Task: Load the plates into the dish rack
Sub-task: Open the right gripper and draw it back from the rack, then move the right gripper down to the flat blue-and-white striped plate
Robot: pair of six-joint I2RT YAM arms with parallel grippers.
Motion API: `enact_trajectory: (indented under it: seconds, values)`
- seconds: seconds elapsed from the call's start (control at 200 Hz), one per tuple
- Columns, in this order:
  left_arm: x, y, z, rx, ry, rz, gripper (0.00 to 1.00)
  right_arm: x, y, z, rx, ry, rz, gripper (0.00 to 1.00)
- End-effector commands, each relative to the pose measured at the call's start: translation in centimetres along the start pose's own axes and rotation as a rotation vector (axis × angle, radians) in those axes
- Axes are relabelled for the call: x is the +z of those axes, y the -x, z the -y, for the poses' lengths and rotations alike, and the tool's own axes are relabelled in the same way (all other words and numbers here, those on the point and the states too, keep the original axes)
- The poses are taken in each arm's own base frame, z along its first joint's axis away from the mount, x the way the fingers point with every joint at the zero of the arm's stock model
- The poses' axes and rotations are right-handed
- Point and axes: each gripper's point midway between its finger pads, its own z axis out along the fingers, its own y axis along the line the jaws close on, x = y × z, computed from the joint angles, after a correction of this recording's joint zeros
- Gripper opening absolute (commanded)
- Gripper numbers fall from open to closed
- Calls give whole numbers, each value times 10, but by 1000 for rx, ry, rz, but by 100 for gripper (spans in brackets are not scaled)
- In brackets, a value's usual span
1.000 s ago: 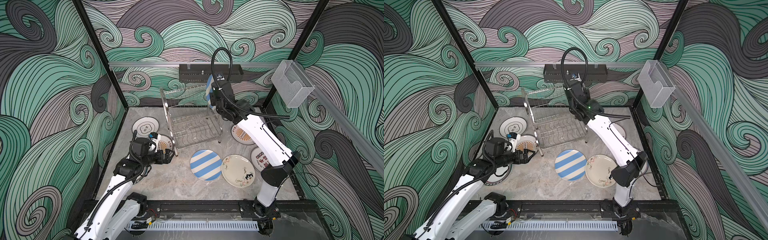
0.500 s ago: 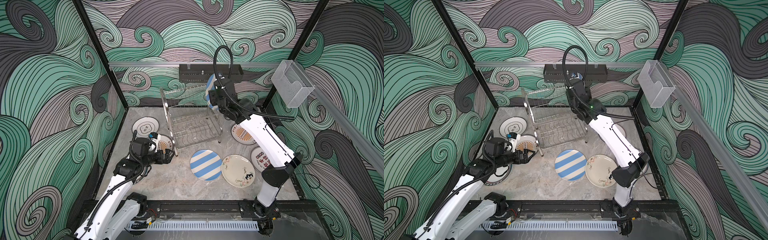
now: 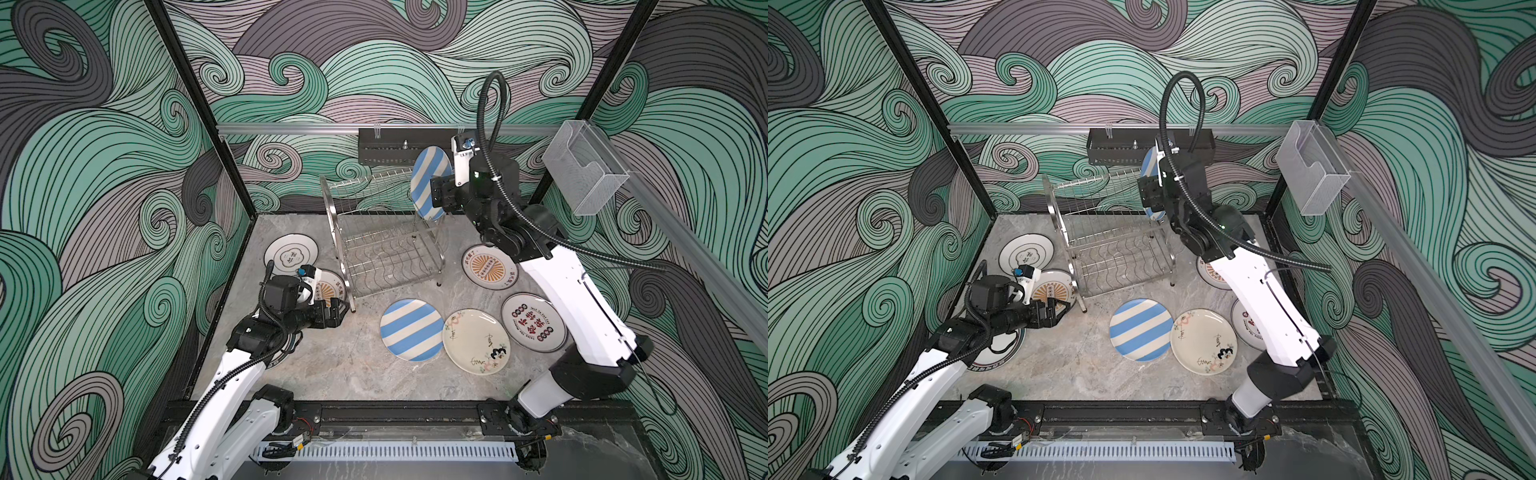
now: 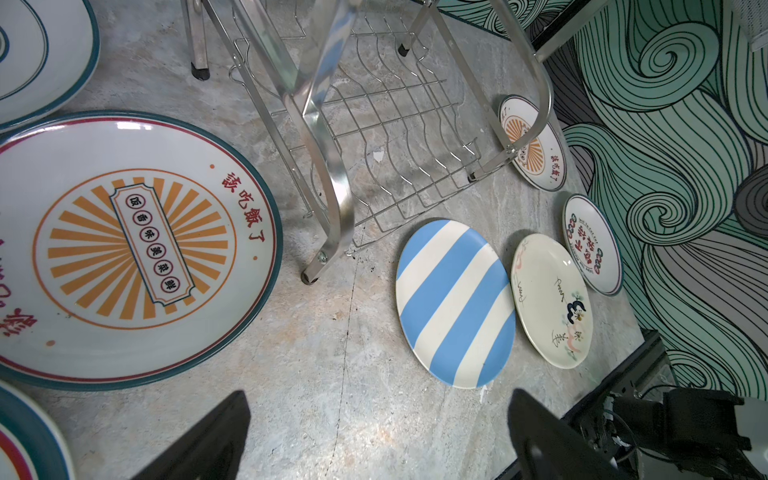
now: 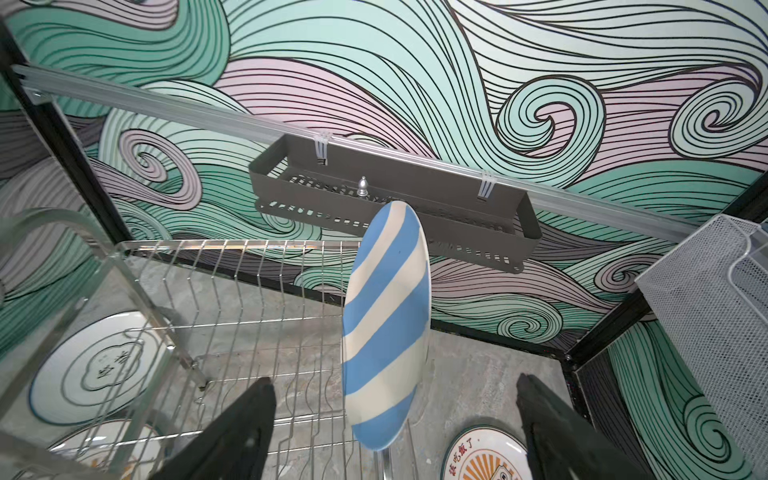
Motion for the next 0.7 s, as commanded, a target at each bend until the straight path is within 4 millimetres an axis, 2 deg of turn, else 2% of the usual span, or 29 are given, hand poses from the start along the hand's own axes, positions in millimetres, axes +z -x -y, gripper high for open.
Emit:
enact_trajectory:
  seconds: [0.0, 0.105, 0.195, 0.39, 0.49, 0.695]
  values:
    - [2, -7, -6, -4, 32, -36, 98, -28, -11, 6, 31, 88, -3, 93]
    - [-1, -6, -9, -11, 57, -26, 99, -54, -36, 13, 97, 151, -26, 94]
    - [-7, -2, -11, -4, 74, 10, 99, -72, -69, 12, 143, 210, -69, 95]
    - [-15, -1, -13, -15, 96, 34, 98, -98, -160, 10, 200, 254, -193, 97]
    - [-17, -4, -7, -25, 58, 31, 99, -110, -202, 7, 259, 280, -240, 97]
    - [-11, -16, -1, -150, -22, 49, 99, -119, -288, -19, 346, 379, -401, 98]
